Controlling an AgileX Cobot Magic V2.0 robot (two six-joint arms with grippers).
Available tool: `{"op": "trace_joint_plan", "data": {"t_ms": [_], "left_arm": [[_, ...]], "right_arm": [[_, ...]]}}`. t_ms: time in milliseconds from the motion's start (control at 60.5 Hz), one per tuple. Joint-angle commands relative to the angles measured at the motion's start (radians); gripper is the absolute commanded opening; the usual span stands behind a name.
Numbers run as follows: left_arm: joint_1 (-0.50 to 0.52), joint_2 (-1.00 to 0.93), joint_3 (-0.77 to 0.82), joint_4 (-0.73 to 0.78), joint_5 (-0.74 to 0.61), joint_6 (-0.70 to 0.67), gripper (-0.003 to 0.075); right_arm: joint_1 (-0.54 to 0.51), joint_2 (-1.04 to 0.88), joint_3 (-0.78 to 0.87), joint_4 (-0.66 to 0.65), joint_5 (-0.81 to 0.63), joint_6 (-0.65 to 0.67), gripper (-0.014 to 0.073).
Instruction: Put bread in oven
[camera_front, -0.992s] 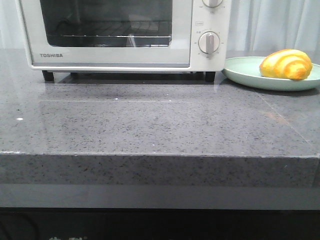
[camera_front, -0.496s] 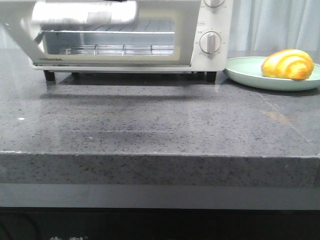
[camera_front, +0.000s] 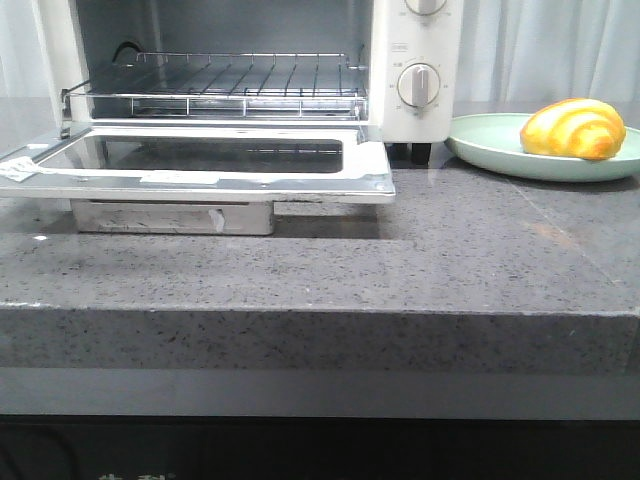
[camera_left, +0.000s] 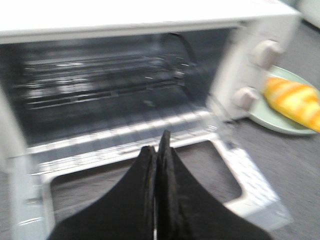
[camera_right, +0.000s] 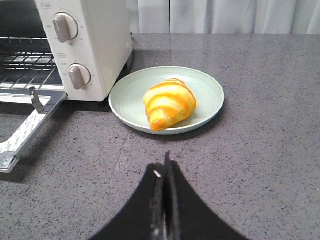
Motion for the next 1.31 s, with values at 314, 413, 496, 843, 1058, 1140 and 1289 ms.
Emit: {"op": "trace_joint_plan", "data": {"t_ms": [314,413,496,843,1058,1140,1289], "left_arm": [[0.227,-0.25,0.218,0.007,-0.119,-0.019,-0.0021],[0.265,-0.326,0.281,0.007,-0.123,-0.021,-0.0021],[0.298,-0.373,0.323,0.007,-0.121,-0.021,-0.0021],[0.354,-0.456,0.38,-0.003,-0.113,-0.021,-0.002],[0.354,-0.456,0.38,-0.003,-0.113,-0.021,-0.002],[0.354,-0.456,0.38,-0.003,-0.113,-0.021,-0.002],[0.354,-0.456,0.38,-0.003,-0.113,-0.021,-0.002]], "right_arm": [[0.0,0.016,-0.037,-0.006,-0.058,-0.008,-0.0057],[0.0,0.016,-0.037,-0.006,-0.036,-0.008,-0.0057],[0.0,0.016,-0.037,-0.006,-0.027,-0.008,-0.0057],[0.0,0.018,-0.037,0.001,-0.059,0.004,0.0147],[0.0,0.109,-0.056,0.016,-0.112,0.117,0.0542],[0.0,0.204,-0.1,0.018,-0.102,0.145,0.0538],[-0.035,0.431,-0.239,0.018,-0.09,0.178,0.0538]]}}
